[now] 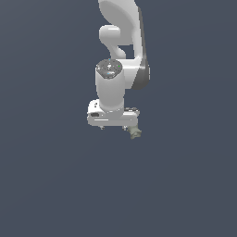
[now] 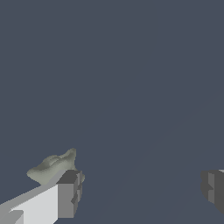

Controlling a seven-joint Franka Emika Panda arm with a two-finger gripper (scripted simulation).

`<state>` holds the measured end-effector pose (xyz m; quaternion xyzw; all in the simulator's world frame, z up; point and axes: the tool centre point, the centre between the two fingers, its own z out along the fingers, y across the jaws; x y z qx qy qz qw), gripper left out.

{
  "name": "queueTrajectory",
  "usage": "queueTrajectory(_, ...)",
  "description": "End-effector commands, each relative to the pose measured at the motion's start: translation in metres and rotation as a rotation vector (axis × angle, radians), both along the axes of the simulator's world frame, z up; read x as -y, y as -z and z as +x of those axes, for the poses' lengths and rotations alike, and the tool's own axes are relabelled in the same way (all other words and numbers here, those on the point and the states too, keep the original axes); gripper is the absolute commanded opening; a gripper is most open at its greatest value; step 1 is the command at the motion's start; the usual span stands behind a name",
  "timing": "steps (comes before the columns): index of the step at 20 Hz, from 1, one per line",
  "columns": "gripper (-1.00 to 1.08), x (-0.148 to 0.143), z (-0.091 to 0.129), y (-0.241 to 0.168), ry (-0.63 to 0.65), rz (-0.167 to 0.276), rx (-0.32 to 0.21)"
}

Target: Pick up the object and move it to a goal position.

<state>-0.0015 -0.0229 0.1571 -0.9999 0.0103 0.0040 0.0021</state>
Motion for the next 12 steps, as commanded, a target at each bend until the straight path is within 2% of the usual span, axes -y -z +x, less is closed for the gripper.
queueTrajectory(1, 1.0, 0.0, 0.0, 0.0, 0.0, 0.0, 0.0)
queueTrajectory(12, 1.0, 0.017, -0.002, 0.008, 0.063, 0.025, -0.017)
